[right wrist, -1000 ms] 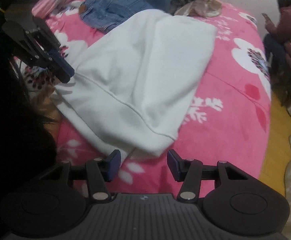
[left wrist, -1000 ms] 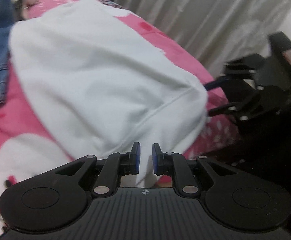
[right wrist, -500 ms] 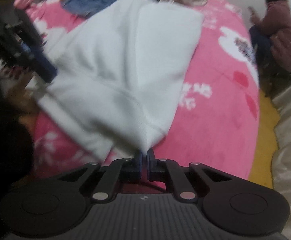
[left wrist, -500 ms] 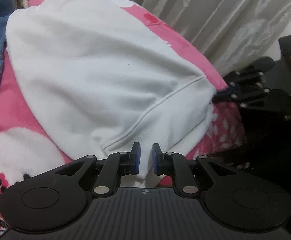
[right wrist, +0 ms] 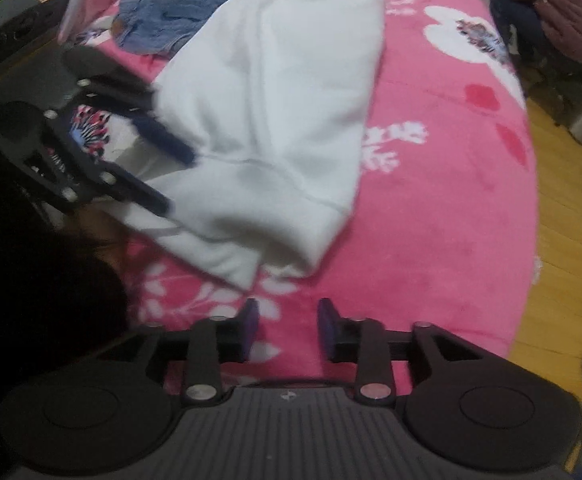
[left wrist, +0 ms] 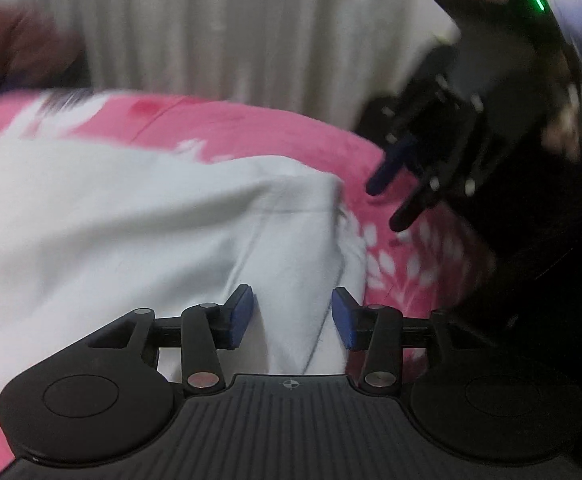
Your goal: Fold clothes
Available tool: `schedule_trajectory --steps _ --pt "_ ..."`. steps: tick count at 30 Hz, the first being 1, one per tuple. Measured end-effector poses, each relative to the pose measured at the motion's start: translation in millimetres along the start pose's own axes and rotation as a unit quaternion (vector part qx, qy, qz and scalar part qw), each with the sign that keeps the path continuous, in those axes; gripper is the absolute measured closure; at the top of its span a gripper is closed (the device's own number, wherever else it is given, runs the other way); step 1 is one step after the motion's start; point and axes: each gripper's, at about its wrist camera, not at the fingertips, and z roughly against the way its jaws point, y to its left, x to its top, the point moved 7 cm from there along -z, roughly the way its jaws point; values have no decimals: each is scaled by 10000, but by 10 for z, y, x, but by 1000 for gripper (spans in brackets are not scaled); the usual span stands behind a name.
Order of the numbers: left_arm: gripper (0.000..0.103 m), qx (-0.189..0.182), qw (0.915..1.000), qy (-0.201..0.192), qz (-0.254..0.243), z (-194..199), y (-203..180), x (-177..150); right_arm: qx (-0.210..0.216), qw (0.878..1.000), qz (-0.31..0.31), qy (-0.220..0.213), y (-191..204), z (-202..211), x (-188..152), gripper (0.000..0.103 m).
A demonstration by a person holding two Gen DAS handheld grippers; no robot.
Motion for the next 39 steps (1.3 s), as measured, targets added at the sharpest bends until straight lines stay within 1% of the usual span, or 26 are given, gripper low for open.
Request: schedule_trajectory --steps 1,2,3,5,6,7,8,9,10,11,12,13,14,15,17,19,23,26,29,30,31,32,35,36,38,39 --pt "58 93 9997 41 -226 -44 -28 8 61 10000 -37 -12 29 -14 -19 64" --pt "63 245 9991 36 -349 -74 -26 22 78 9999 -72 -34 39 -17 -33 64" --pt "79 387 9986 5 -370 -89 -15 36 82 9999 -106 -60 44 -16 -45 63" --pt "91 495 9983 -69 -287 -65 -4 52 52 9997 -192 -142 33 1 -57 63" --pt "93 446 9989 -114 -128 -34 17 64 6 9995 -249 -209 12 21 -53 62" --pt "93 260 9991 -170 272 7 74 85 -23 9992 -304 -258 7 49 -45 62" --pt "93 -2 9961 -235 852 53 176 114 -86 9989 -338 -323 -3 66 -35 62" --pt "94 -259 9886 -316 1452 97 301 136 -160 9984 -366 -392 -17 80 -25 60" --pt "94 -514 9773 -402 2018 139 433 147 -223 9982 -343 -449 -17 84 -6 58" --pt "94 -748 9639 -473 2509 173 556 155 -293 9978 -262 -528 4 91 20 52" --pt "94 -908 9529 -498 2851 188 645 166 -365 9973 -168 -615 30 100 48 48" --pt "94 -1041 9424 -506 3139 197 722 179 -437 9965 -73 -702 56 110 76 48" --pt "94 -1137 9346 -485 3334 194 767 199 -502 9958 30 -771 88 114 108 47" --pt "94 -1170 9305 -441 3443 186 784 225 -564 9948 137 -835 122 117 141 43" --pt "94 -1190 9291 -327 3485 182 786 273 -674 9923 313 -987 191 141 214 38" --pt "93 -1363 9234 -279 3576 196 766 302 -750 9902 438 -1095 229 157 278 36" --pt "94 -1619 9155 -325 3669 239 713 340 -1198 9866 620 -919 185 31 329 35" --pt "94 -1639 9144 -363 3684 216 690 331 -1154 9873 694 -844 174 -90 349 38" --pt "94 -1649 9126 -289 3731 221 670 251 -1501 9806 792 -982 186 -117 362 55" --pt "94 -1639 9131 -268 3725 225 665 231 -1640 9775 803 -1057 185 -102 360 78" --pt "94 -1644 9134 -247 3716 232 657 212 -1744 9749 807 -1128 186 -71 352 89" --pt "94 -1663 9132 -217 3713 243 650 189 -1750 9744 833 -1139 189 -41 342 95" --pt "94 -1688 9189 -21 3566 287 581 143 -1561 9776 1003 -993 231 29 292 96" --pt "94 -1597 9262 96 3413 288 541 122 -1443 9796 1077 -897 256 43 259 96" --pt "94 -1223 9481 462 2897 225 428 45 -1177 9834 1197 -690 304 53 180 97" --pt "94 -1099 9545 655 2693 171 369 -11 -1027 9853 1245 -567 328 46 131 97"
